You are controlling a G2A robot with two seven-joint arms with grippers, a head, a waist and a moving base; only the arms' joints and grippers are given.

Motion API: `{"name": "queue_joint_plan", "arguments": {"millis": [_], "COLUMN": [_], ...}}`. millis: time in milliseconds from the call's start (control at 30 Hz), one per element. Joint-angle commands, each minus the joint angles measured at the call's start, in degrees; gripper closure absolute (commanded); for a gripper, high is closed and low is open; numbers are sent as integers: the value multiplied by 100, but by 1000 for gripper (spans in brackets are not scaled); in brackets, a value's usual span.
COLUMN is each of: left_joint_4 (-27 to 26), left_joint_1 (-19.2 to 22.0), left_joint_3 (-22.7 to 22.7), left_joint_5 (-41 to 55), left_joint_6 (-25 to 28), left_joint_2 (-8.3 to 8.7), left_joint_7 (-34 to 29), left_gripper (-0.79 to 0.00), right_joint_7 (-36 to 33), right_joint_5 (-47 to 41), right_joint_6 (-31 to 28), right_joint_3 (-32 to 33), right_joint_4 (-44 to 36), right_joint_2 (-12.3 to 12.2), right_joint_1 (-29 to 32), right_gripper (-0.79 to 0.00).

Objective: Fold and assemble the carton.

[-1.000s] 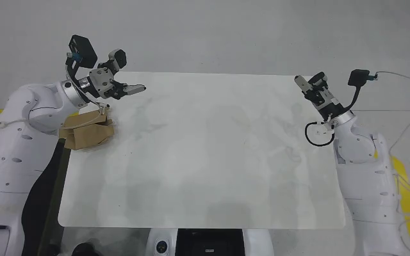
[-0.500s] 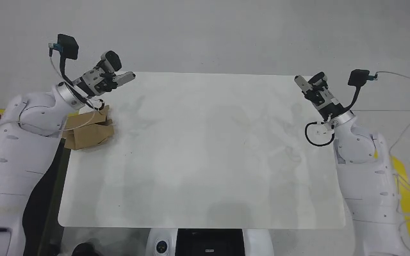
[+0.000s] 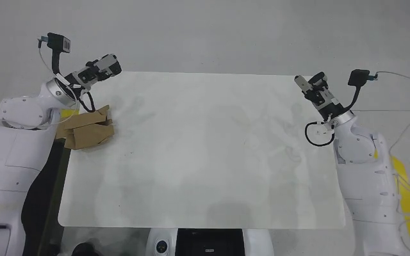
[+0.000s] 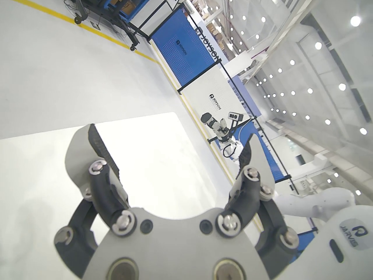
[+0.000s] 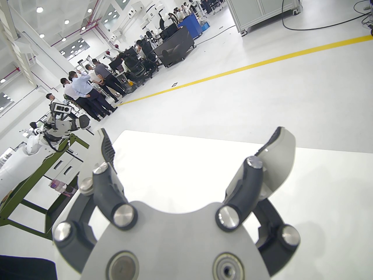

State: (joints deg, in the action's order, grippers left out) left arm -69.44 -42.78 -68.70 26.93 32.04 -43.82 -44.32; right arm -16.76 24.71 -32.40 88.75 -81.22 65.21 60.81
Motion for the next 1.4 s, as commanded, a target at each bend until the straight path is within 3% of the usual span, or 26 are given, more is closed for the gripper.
{"name": "queue_joint_plan", "arguments": {"millis": [0, 233, 633, 933, 1367], "left_joint_4": [89, 393, 1154, 1439, 1646], "left_joint_1": [-3, 16, -138, -574, -1471], "left_joint_3": [-35, -186, -750, -1369, -2157], "left_joint_5": [214, 564, 564, 663, -261], "left_joint_6": [-141, -165, -258, -382, -468], "left_joint_2": [-10, -39, 26, 149, 315], "left_joint_7": [-103, -352, -189, -158, 988], "left_gripper": [-785, -785, -785, -785, -785], "right_joint_7": [0, 0, 0, 0, 0], "right_joint_5": [0, 0, 0, 0, 0], "right_joint_6": [0, 0, 0, 0, 0], "right_joint_3": [0, 0, 0, 0, 0], "right_joint_4": [0, 0, 0, 0, 0], "right_joint_2": [0, 0, 0, 0, 0], "right_joint_1": [0, 0, 0, 0, 0], "right_gripper": [-785, -785, -785, -785, -785]}}
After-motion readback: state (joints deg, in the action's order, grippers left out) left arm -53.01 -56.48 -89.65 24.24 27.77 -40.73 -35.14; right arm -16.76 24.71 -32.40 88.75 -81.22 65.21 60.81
